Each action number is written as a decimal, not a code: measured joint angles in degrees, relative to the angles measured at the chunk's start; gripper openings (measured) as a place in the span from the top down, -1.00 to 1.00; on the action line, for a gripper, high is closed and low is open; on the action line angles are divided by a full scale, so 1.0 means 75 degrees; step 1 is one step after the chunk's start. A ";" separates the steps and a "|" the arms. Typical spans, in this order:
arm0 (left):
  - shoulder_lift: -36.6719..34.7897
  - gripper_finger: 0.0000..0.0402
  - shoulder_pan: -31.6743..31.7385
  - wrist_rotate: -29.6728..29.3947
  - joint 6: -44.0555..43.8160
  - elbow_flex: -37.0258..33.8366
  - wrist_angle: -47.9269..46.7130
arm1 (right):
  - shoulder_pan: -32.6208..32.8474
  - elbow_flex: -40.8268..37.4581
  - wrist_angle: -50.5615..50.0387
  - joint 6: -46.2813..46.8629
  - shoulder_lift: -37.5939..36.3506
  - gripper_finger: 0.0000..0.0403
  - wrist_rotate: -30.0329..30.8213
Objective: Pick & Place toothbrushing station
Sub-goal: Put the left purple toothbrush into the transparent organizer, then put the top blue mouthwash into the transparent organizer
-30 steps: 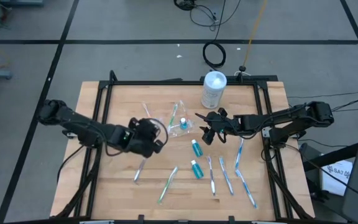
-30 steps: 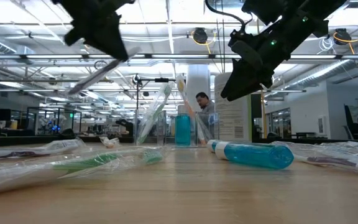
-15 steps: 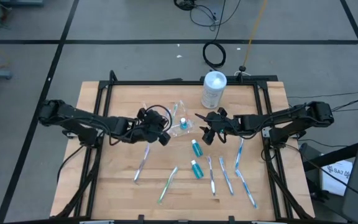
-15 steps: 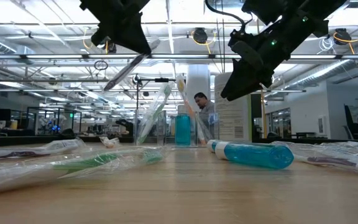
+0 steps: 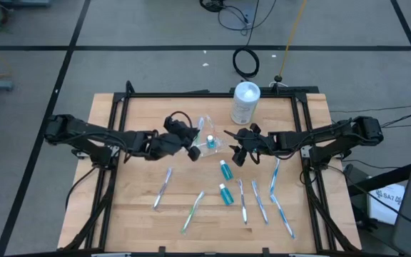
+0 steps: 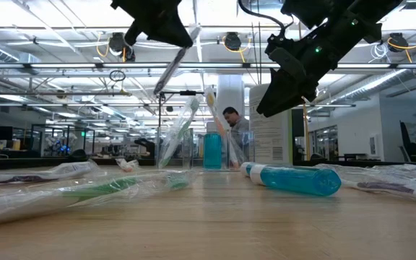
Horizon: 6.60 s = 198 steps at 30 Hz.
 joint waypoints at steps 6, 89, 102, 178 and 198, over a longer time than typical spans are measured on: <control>-0.0002 0.89 0.0240 0.0001 0.0320 -0.0604 0.1328 | 0.0002 0.0000 0.0000 0.0000 0.0000 0.04 -0.0002; 0.2816 0.69 0.0163 -0.0658 0.0693 -0.3765 0.8466 | 0.0002 0.0002 0.0052 -0.0032 -0.0003 0.04 -0.0001; 0.2816 0.17 0.0119 -0.0600 0.0534 -0.3766 0.8468 | 0.0003 0.0003 0.0052 -0.0032 -0.0003 0.04 0.0000; -0.0399 0.22 0.0250 0.2517 0.1459 -0.2781 0.5010 | 0.0565 0.0009 0.1816 0.1641 0.2764 0.04 -0.1169; -0.0399 0.22 0.0218 0.2539 0.0928 -0.2768 0.3856 | 0.0484 0.0003 0.1760 0.1768 0.2865 0.45 -0.1140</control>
